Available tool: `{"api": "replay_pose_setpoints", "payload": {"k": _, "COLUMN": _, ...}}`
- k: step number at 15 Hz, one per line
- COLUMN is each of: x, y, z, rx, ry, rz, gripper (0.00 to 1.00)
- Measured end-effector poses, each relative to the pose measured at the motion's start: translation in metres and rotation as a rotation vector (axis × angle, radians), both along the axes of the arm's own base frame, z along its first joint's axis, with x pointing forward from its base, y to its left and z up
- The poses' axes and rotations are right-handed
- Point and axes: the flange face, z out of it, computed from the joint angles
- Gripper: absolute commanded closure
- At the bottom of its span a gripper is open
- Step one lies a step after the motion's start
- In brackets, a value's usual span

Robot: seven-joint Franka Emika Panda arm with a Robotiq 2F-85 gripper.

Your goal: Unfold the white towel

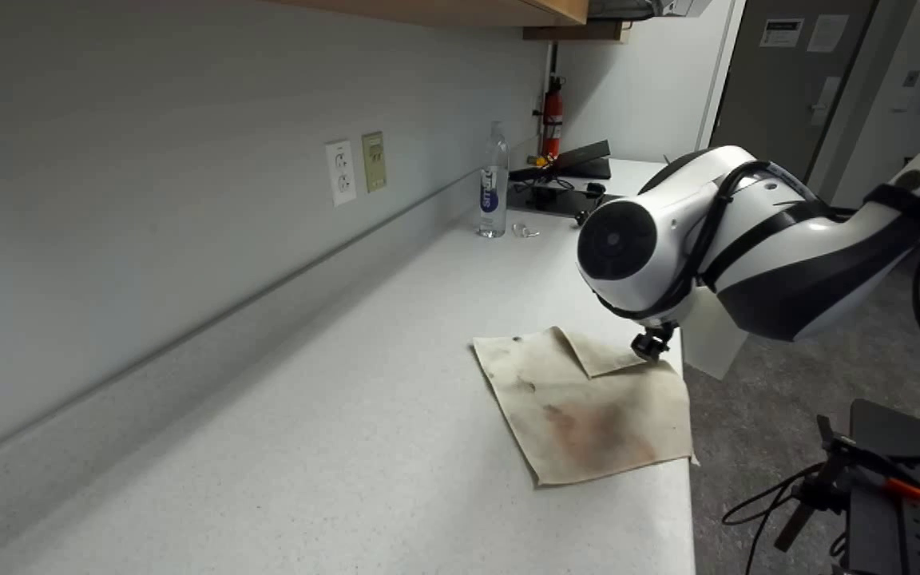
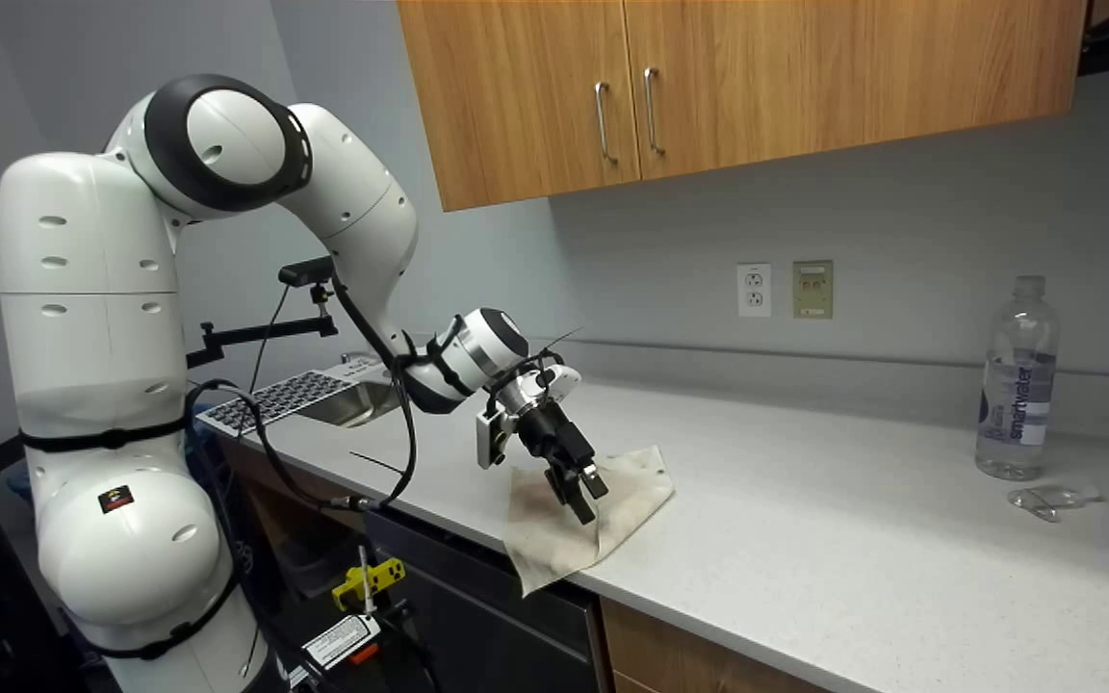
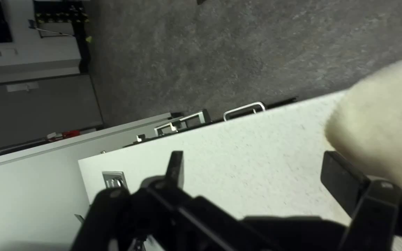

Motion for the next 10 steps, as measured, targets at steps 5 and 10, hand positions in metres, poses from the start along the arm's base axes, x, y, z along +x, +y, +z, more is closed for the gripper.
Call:
{"api": "replay_pose_setpoints", "payload": {"k": 5, "x": 0.023, "y": 0.013, "z": 0.006, "rx": 0.217, "ry": -0.069, "rz": 0.065, "gripper": 0.0}}
{"api": "replay_pose_setpoints", "payload": {"k": 10, "x": 0.026, "y": 0.008, "z": 0.001, "rx": 0.39, "ry": -0.016, "rz": 0.066, "gripper": 0.0}}
